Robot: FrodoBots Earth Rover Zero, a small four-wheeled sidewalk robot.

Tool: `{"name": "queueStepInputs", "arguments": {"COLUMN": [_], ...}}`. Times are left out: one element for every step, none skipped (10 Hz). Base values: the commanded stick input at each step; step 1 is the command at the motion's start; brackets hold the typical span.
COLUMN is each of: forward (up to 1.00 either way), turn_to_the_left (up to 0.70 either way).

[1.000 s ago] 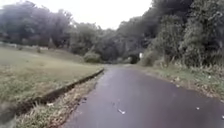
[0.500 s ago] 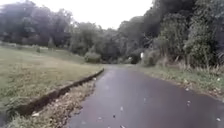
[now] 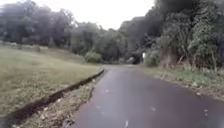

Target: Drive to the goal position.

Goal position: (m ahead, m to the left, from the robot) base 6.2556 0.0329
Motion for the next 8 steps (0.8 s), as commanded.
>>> {"name": "queueStepInputs", "arguments": {"forward": [0.7, 0.7, 0.7, 0.7, 0.7, 0.7, 0.7, 0.7], "turn_to_the_left": [-0.26, -0.26, -0.26, -0.26, -0.26, -0.26, -0.22, -0.18]}}
